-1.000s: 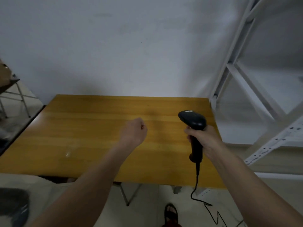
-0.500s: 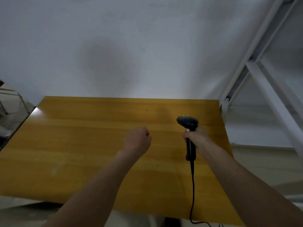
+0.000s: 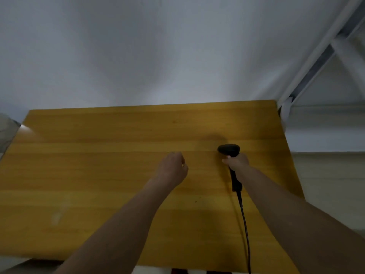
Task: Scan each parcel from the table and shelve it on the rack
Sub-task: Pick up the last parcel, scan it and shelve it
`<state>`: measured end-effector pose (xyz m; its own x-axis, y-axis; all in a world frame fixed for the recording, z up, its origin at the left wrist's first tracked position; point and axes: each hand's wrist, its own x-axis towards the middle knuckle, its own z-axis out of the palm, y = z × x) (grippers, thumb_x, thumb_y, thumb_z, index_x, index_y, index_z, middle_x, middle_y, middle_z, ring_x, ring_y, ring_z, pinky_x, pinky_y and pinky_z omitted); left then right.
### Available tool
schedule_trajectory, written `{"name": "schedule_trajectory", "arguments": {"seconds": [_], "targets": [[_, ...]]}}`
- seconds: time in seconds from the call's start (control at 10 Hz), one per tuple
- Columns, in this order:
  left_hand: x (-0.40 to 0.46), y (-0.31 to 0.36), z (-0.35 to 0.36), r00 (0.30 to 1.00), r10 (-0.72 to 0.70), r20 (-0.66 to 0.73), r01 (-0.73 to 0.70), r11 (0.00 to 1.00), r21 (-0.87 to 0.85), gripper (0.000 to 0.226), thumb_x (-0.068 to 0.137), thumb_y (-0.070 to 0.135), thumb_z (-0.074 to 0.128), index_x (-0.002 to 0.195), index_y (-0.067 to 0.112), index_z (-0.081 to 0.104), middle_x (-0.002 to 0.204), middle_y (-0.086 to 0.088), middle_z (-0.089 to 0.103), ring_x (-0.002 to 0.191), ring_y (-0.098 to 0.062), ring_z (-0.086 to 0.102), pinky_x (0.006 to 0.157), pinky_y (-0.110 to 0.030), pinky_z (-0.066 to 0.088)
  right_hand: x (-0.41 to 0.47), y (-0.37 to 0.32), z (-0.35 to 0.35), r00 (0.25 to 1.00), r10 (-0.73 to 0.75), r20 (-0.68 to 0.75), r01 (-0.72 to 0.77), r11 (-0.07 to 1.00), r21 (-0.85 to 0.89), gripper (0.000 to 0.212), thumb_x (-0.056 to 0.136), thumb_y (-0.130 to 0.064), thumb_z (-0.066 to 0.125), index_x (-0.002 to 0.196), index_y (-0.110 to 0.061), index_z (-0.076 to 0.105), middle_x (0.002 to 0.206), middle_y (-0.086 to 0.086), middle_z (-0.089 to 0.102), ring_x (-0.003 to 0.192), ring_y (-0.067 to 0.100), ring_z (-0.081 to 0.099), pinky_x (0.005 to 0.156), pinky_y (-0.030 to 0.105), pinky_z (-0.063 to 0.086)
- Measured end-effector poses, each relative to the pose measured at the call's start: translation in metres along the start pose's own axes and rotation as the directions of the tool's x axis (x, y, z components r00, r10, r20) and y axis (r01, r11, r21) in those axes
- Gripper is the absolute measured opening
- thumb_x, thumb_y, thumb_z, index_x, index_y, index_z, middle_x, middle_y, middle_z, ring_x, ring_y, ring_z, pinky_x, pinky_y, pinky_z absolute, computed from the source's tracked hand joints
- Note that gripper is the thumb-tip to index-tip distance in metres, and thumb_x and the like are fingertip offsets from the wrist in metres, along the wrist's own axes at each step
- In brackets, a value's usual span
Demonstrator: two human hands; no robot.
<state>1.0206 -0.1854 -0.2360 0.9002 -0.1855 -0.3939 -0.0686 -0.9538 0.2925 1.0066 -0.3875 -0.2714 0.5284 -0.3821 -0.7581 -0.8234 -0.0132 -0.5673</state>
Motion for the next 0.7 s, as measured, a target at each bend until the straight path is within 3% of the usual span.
{"name": "schedule_trajectory", "arguments": {"seconds": [0.2, 0.4, 0.5, 0.6, 0.7], "targets": [[0.012, -0.010, 0.005, 1.000, -0.014, 0.024, 0.014, 1.000, 0.003, 0.023, 0.097, 0.027, 0.055, 0.114, 0.013, 0.061, 0.114, -0.004, 0.060, 0.100, -0.021, 0.058, 0.081, -0.033, 0.051, 0.012, 0.003, 0.006, 0.999, 0.034, -0.034, -0.036, 0.998, -0.051, 0.014, 0.090, -0.009, 0.063, 0.093, -0.008, 0.049, 0.077, 0.004, 0.047, 0.080, 0.023, 0.048, 0.071, 0.034, 0.039], [0.017, -0.016, 0.007, 0.999, -0.019, 0.037, 0.020, 1.000, -0.007, 0.019, 0.099, 0.024, 0.050, 0.109, 0.014, 0.061, 0.108, -0.005, 0.062, 0.091, -0.022, 0.058, 0.075, -0.034, 0.050, 0.009, 0.004, 0.005, 0.998, 0.028, -0.054, -0.031, 0.998, -0.051, 0.018, 0.090, -0.011, 0.064, 0.093, -0.007, 0.047, 0.078, 0.006, 0.046, 0.069, 0.019, 0.044, 0.067, 0.035, 0.039], [0.015, -0.020, 0.005, 0.998, -0.026, 0.057, 0.025, 1.000, 0.008, 0.021, 0.100, 0.022, 0.045, 0.108, 0.012, 0.061, 0.107, -0.007, 0.063, 0.089, -0.023, 0.058, 0.073, -0.035, 0.050, 0.001, 0.005, 0.004, 0.998, 0.022, -0.053, -0.025, 0.998, -0.054, 0.021, 0.092, -0.017, 0.063, 0.096, -0.006, 0.046, 0.081, 0.008, 0.047, 0.076, 0.023, 0.047, 0.070, 0.035, 0.039], [0.012, -0.024, -0.001, 0.996, -0.044, 0.072, 0.043, 0.999, 0.004, 0.024, 0.100, 0.018, 0.040, 0.107, 0.013, 0.062, 0.108, -0.009, 0.064, 0.089, -0.025, 0.058, 0.070, -0.034, 0.044, -0.012, 0.003, -0.001, 0.995, -0.028, -0.094, 0.016, 0.993, -0.121, 0.025, 0.094, -0.025, 0.061, 0.094, -0.003, 0.048, 0.092, 0.011, 0.052, 0.082, 0.028, 0.051, 0.067, 0.035, 0.040], [0.005, -0.024, -0.017, 0.995, -0.061, 0.080, 0.060, 0.998, 0.012, 0.024, 0.097, 0.012, 0.042, 0.108, 0.014, 0.063, 0.111, -0.008, 0.063, 0.094, -0.025, 0.058, 0.071, -0.033, 0.043, -0.023, -0.001, -0.011, 0.983, -0.100, -0.157, 0.071, 0.981, -0.180, 0.031, 0.095, -0.011, 0.054, 0.067, -0.009, 0.040, 0.069, 0.006, 0.043, 0.061, 0.021, 0.041, 0.054, 0.030, 0.032]]}}
